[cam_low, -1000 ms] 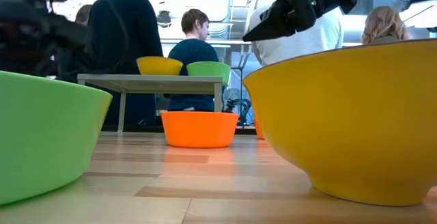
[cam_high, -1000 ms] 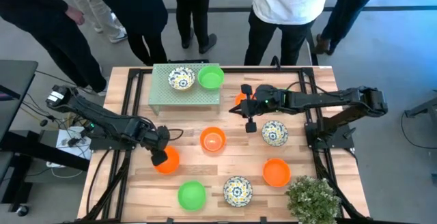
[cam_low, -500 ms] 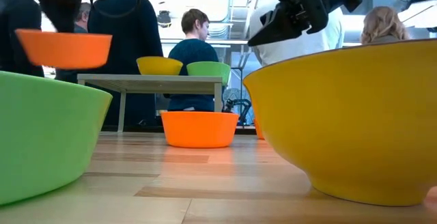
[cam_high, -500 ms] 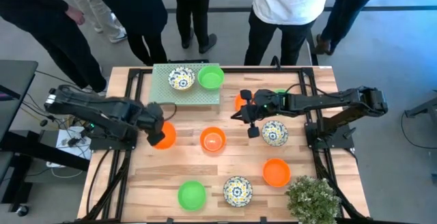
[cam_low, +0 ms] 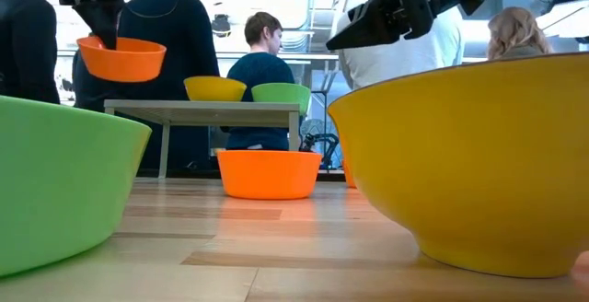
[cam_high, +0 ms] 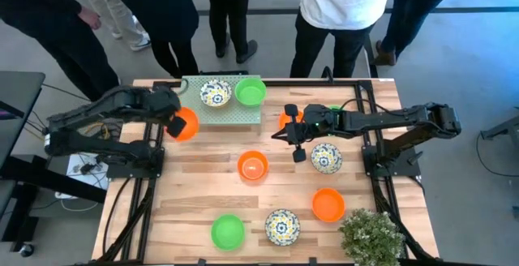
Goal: Pick & Place Mini bowls
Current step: Put the orange bowl on the shelf
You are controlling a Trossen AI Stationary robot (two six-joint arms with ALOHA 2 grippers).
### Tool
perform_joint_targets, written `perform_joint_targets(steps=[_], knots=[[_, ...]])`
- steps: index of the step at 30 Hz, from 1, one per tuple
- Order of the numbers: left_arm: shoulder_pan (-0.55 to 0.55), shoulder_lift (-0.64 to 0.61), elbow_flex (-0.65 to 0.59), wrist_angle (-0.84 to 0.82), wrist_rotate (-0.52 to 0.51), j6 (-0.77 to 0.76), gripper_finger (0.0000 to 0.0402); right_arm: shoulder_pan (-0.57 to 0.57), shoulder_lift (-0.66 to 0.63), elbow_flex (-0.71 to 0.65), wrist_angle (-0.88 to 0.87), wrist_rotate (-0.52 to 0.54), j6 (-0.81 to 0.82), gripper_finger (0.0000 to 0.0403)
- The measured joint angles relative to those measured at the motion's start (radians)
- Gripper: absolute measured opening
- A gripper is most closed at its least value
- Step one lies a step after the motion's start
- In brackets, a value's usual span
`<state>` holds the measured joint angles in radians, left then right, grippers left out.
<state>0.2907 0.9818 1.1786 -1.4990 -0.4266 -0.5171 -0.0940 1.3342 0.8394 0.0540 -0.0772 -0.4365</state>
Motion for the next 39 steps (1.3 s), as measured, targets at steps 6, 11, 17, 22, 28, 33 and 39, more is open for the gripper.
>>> perform_joint_targets(steps=[6, 11, 17, 22, 28, 33, 39], knots=[[0.282, -0.018, 0.0, 0.066, 0.01, 0.127, 0.0007, 0.0, 0.0, 0.0, 0.025, 0.0, -0.018, 0.0005], [0.488, 0.018, 0.0, 0.211, 0.143, 0.293, 0.0008, 0.0, -0.001, 0.0, 0.058, 0.0, -0.018, 0.0004], [0.673, 0.075, 0.0, 0.247, 0.299, 0.423, 0.0008, 0.0, -0.001, 0.0, 0.055, 0.0, -0.018, 0.0005], [0.67, 0.083, 0.001, 0.285, 0.35, 0.436, 0.0007, 0.0, -0.001, 0.0, 0.041, 0.0, -0.018, 0.0005], [0.675, 0.095, -0.007, 0.308, 0.334, 0.417, 0.0007, 0.003, -0.001, 0.0, 0.036, 0.0, -0.008, 0.0005], [0.672, 0.095, -0.03, 0.333, 0.323, 0.402, 0.0008, 0.003, -0.001, 0.0, 0.035, 0.0, 0.027, 0.0005], [0.672, 0.095, -0.03, 0.328, 0.326, 0.399, 0.0011, 0.003, -0.001, 0.0, 0.024, 0.0, 0.062, 0.0005]])
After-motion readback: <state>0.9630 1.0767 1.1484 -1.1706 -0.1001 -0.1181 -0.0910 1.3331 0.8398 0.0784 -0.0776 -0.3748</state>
